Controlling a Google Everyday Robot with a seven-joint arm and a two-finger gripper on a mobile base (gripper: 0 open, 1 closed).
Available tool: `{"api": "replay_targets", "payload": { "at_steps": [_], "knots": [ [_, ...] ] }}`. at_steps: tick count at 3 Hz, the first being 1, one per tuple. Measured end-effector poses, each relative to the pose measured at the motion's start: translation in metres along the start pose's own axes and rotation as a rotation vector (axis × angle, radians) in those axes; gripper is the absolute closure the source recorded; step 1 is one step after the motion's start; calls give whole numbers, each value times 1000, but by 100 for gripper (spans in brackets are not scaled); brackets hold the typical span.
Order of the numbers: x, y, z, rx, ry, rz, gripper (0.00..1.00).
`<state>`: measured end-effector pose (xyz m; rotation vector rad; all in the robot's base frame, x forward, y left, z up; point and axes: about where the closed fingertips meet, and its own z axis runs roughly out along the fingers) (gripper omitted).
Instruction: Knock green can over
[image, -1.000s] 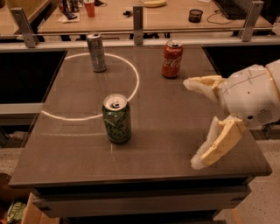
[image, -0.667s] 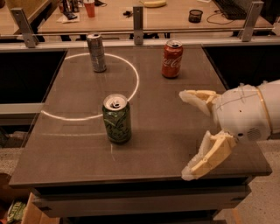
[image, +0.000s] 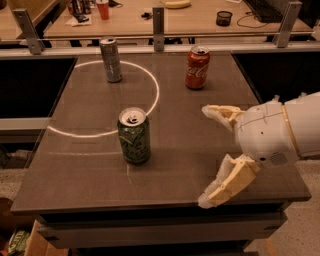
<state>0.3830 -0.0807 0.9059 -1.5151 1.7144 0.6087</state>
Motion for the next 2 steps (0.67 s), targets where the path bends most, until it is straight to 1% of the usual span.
{"api": "replay_targets", "payload": {
  "at_steps": [1,2],
  "knots": [
    [1,13,8,44,5,64,0],
    [16,21,34,109,-27,131,0]
  ]
}}
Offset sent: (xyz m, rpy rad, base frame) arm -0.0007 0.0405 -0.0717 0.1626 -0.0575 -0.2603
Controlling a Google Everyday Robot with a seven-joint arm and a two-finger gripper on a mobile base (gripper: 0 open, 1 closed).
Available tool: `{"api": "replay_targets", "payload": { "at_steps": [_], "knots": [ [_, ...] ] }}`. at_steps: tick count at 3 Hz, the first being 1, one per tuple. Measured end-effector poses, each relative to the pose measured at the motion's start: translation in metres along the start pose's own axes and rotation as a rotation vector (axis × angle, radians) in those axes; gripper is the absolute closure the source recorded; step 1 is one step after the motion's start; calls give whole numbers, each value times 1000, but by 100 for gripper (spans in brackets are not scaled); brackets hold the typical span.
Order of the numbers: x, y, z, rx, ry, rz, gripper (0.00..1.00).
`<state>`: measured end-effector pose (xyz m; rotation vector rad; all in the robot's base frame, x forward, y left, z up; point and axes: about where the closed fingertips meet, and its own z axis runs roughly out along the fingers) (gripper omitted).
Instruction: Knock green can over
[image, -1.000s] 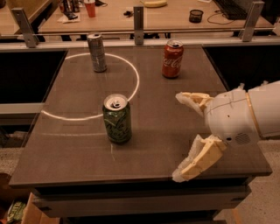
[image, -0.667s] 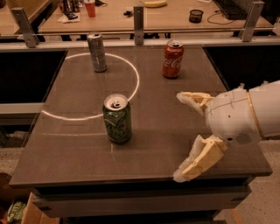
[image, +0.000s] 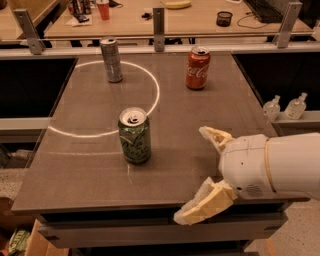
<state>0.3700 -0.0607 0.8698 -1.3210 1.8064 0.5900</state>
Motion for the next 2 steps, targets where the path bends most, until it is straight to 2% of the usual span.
{"api": "replay_targets", "payload": {
  "at_steps": [1,2],
  "knots": [
    [2,-14,23,69,-105,-15,0],
    [-8,-33,35,105,-239,-54,0]
  ]
}}
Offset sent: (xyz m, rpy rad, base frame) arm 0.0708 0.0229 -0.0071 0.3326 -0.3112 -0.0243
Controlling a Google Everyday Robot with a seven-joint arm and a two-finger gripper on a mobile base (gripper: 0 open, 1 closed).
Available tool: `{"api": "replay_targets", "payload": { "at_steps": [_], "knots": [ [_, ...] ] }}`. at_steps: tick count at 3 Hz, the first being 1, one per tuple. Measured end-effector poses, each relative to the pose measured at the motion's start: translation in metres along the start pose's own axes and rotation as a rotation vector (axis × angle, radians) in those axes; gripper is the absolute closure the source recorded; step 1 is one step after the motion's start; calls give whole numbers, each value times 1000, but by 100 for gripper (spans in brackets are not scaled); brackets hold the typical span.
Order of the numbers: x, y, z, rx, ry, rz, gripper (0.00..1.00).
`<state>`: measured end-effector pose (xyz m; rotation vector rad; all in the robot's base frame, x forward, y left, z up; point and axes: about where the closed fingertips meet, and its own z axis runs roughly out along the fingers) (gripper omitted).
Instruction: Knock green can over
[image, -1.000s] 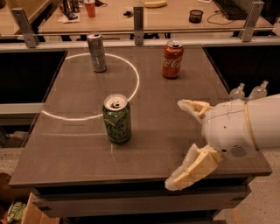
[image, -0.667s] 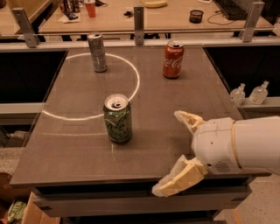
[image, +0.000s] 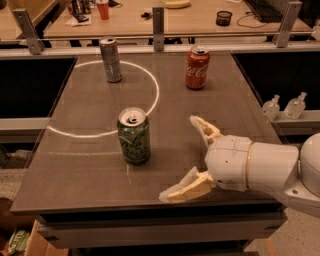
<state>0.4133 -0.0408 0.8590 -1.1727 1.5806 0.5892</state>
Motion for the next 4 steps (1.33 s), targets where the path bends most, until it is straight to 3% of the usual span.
{"api": "replay_targets", "payload": {
  "at_steps": [1,2,4],
  "knots": [
    [3,-17,18,9,-78,-1,0],
    [-2,-26,40,-23,-130,4,0],
    [-48,8,48,-121,-196,19,0]
  ]
}}
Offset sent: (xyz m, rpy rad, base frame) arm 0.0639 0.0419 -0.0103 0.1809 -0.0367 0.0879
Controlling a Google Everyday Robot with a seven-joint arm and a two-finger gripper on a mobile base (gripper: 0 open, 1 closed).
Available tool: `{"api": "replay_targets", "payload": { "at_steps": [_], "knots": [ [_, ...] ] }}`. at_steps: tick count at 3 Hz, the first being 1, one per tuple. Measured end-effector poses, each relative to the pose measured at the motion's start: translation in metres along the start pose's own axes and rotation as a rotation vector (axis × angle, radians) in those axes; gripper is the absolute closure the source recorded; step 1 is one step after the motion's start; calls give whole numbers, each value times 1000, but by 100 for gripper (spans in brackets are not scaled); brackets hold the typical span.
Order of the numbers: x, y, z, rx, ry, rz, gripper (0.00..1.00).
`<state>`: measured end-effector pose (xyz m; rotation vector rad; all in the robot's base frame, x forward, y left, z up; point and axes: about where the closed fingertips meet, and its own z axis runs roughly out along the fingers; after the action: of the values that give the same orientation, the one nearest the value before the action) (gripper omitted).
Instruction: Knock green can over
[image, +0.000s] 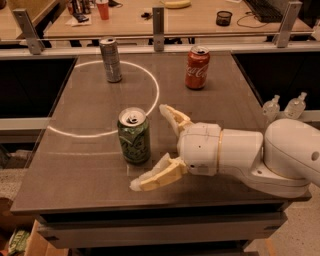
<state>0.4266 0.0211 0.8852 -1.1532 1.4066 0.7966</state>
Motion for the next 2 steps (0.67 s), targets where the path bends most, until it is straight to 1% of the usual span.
{"api": "replay_targets", "payload": {
  "at_steps": [1,2],
  "knots": [
    [2,-8,17,-37,-2,31,0],
    [19,-36,40,-55,-1,50,0]
  ]
}}
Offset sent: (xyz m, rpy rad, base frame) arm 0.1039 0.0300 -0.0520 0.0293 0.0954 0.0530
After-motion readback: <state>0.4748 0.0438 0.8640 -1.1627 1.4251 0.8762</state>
